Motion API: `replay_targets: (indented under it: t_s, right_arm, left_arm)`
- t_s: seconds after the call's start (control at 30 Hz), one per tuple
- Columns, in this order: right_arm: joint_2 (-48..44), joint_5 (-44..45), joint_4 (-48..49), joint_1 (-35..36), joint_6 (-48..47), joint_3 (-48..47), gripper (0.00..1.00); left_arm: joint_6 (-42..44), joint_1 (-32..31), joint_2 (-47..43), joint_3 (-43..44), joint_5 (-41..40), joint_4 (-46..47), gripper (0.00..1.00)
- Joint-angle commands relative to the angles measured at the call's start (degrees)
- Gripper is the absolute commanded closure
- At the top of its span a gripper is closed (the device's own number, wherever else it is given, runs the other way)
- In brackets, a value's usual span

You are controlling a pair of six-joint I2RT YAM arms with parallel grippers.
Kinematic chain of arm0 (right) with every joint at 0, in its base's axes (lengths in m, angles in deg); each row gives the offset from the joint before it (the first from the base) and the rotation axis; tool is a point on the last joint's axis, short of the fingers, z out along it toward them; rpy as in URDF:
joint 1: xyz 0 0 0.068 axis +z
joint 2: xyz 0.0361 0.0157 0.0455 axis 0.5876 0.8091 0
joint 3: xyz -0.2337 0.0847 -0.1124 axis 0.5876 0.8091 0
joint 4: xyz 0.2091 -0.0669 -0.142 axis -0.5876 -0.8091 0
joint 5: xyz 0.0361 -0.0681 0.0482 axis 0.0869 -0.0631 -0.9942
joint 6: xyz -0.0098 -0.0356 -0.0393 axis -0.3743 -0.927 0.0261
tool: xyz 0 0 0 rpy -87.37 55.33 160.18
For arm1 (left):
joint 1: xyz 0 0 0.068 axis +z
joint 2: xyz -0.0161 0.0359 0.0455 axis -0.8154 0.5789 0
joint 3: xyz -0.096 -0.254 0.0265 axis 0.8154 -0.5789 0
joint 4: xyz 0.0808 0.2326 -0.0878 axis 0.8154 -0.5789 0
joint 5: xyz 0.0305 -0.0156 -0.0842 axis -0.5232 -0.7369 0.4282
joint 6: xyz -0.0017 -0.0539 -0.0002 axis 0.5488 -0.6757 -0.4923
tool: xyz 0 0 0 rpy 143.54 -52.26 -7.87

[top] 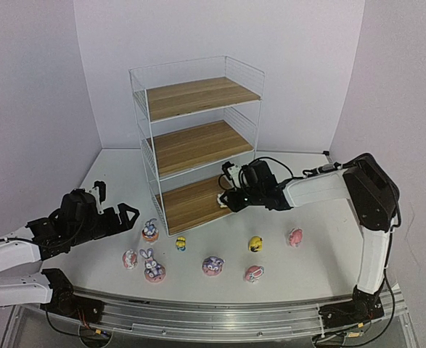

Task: Place and organize the plastic toys onto the shelf

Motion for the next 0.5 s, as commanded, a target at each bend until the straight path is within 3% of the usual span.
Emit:
replay_targets:
  t_s: [0.0, 0.3, 0.47]
  right_arm:
    - [1.61, 0.21, 2.25, -0.42, 0.65, -3.05, 0.82]
    - [2.47, 0.43, 1.90, -0.51, 1.08, -3.58, 0.76]
    - [2.78, 0.49, 1.60, -0.52, 1.20, -3.70, 0.68]
  left_arm:
    - [0.97, -0.04, 0.29, 1.57, -1.06, -0.18, 0.00]
    - [1.11, -0.04, 0.72, 1.65, -1.14, 0.14, 0.00]
    - [1.13, -0.04, 0.65, 1.66, -1.26, -0.05, 0.00]
